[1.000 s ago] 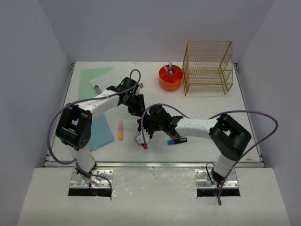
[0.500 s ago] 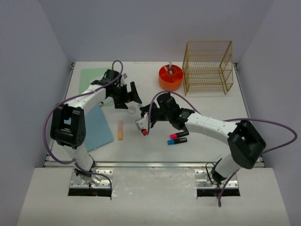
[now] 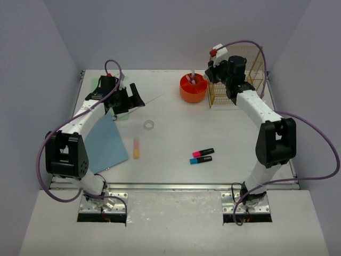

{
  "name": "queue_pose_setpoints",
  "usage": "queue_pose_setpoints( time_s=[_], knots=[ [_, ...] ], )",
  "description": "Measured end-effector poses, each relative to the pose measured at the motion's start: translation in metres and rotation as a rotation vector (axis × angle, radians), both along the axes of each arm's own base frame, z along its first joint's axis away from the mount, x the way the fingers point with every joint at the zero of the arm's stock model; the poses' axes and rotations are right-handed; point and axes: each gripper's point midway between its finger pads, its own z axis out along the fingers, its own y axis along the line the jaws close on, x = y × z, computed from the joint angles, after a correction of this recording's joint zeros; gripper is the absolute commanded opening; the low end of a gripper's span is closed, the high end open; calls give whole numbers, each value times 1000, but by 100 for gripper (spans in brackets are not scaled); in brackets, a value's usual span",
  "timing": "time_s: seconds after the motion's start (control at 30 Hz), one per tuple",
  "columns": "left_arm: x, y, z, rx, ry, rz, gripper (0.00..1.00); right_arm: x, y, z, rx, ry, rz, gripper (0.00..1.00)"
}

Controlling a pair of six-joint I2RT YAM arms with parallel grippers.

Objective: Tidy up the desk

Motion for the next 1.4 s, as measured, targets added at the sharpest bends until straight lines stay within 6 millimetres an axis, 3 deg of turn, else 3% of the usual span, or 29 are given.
queue_pose_setpoints(
  time_s=[0.23, 0.6, 0.9, 0.93, 1.13, 1.23, 1.3, 1.4],
  knots=[
    [0, 1, -8, 8, 18, -2, 100, 17, 10, -40, 145, 153, -74, 0],
    [1, 5, -12, 39, 16, -9, 100, 25, 2, -44, 139, 169, -138, 0],
    [-3, 17, -31, 127, 20, -28, 100, 32, -2, -60, 92, 196, -149, 0],
    [-3, 19, -34, 147, 17, -32, 99, 34, -2, -65, 87, 204, -151, 2],
    [-18, 33, -57, 258, 21, -100, 93, 34, -2, -95, 64, 274, -157, 39],
    [-29, 35, -64, 313, 23, -145, 87, 33, -2, -97, 64, 286, -155, 51],
    [-35, 35, -69, 358, 23, -175, 82, 33, -1, -95, 67, 287, -153, 66],
    [-47, 28, -80, 410, 36, -227, 80, 33, 2, -88, 81, 287, -141, 72]
  ],
)
